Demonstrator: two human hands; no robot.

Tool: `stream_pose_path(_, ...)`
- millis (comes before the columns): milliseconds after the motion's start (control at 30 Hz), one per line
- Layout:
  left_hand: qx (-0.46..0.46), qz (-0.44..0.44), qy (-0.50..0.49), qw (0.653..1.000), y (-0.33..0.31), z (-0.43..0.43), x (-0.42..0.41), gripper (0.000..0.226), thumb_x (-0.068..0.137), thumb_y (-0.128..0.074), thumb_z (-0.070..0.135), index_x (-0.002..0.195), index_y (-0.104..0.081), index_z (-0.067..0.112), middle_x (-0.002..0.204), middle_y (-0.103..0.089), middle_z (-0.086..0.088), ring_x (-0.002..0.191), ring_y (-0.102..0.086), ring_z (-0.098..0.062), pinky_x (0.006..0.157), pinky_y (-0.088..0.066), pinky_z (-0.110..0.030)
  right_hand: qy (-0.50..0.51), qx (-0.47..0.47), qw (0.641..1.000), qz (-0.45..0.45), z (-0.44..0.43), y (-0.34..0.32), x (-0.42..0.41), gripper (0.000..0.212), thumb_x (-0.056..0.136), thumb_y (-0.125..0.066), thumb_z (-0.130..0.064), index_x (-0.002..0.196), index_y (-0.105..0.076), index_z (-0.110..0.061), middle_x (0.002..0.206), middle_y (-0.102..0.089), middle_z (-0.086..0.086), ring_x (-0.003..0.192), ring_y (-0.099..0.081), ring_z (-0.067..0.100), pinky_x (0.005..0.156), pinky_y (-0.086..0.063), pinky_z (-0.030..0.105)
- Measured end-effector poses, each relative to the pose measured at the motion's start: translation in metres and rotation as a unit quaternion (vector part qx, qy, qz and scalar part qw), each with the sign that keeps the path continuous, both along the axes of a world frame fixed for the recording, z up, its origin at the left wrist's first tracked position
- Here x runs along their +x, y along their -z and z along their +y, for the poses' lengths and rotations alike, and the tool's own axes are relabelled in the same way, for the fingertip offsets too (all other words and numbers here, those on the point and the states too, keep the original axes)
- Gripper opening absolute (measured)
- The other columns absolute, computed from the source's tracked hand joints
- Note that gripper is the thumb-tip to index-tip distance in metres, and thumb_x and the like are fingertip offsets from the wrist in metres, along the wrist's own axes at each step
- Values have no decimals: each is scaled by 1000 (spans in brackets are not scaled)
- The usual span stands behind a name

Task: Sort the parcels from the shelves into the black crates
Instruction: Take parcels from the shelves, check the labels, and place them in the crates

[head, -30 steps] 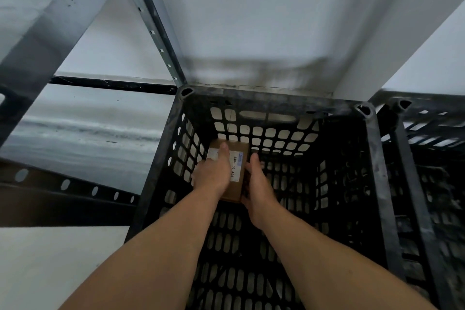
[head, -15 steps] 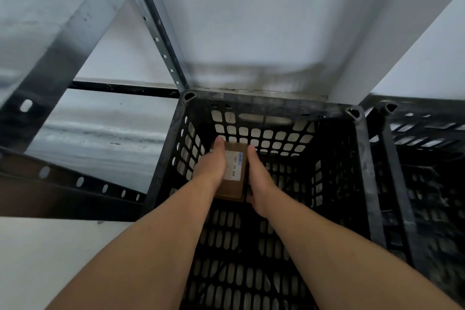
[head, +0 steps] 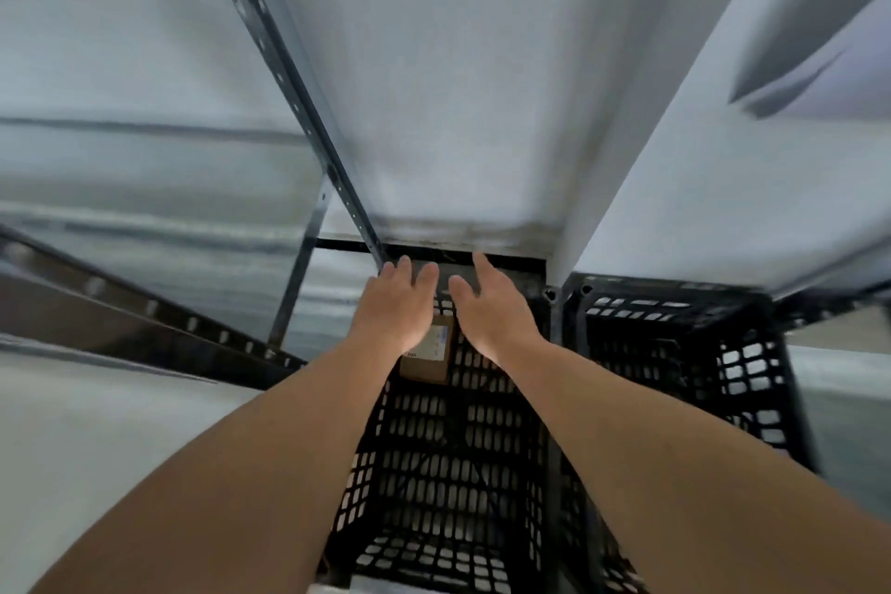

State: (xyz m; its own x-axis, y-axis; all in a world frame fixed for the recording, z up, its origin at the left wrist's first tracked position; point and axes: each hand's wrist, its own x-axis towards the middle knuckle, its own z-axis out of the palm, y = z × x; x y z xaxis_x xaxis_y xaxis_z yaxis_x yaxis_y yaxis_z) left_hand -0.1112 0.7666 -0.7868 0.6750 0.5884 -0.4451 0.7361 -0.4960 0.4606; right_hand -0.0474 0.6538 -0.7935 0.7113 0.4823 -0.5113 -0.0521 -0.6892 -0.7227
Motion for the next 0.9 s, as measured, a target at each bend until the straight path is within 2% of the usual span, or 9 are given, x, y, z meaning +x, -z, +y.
stream_pose_path(67, 88, 69, 83, 990, -55, -3, -4, 79, 92, -1, 60, 155, -22, 19, 165, -9, -15, 151, -9, -35, 122, -15, -52, -45, -37, 996, -63, -11, -61, 1, 63, 106, -33, -51, 162, -9, -34, 170, -13, 1, 155, -16, 25, 123, -24, 49)
stream_pose_path(100, 114, 78, 90, 986, -85, -5, -4, 81, 90, 2, 63, 157, -14, 21, 166, -1, -10, 152, -2, -33, 122, -9, -54, -67, -59, 991, -96, -17, -91, 2, 63, 106, -30, -51, 162, -7, -35, 170, -11, 1, 156, -12, 25, 124, -21, 51)
stream_pose_path(200, 208, 52, 97, 972, -185, -19, 0, 69, 101, -13, 57, 158, 5, 23, 166, 8, -5, 152, 6, -29, 122, -5, -51, -126, -116, 966, -191, -36, -187, 12, 63, 107, -23, -52, 162, 0, -34, 171, -2, 0, 157, -1, 25, 125, -12, 52)
stream_pose_path(367, 303, 9, 100, 948, -329, -39, 4, 70, 99, -10, 62, 155, 17, 29, 163, 23, 1, 150, 21, -23, 123, 6, -47, -167, -152, 921, -316, -67, -329, 28, 65, 105, -17, -58, 160, 10, -38, 170, 14, -3, 156, 16, 25, 125, 3, 53)
stream_pose_path(500, 358, -50, 105, 927, -419, -60, 5, 70, 98, -6, 63, 147, 30, 30, 160, 31, 2, 148, 26, -21, 122, 9, -47, -150, -147, 889, -407, -88, -424, 27, 65, 104, -16, -60, 160, 11, -39, 169, 19, -5, 154, 23, 24, 123, 10, 53)
stream_pose_path(667, 386, -149, 122, 902, -511, -90, 13, 71, 97, -6, 63, 152, 25, 29, 160, 29, 2, 148, 25, -21, 122, 10, -47, -86, -156, 849, -497, -121, -515, 18, 66, 102, -12, -65, 158, 14, -41, 167, 23, -4, 152, 26, 25, 122, 13, 55)
stream_pose_path(900, 372, -316, 223, 844, -607, -161, 10, 70, 100, -16, 57, 158, 8, 24, 166, 8, -2, 152, 10, -24, 121, 2, -49, 66, -206, 804, -554, -200, -619, -24, 70, 99, -9, -69, 159, 13, -40, 167, 23, -3, 153, 25, 26, 124, 11, 56)
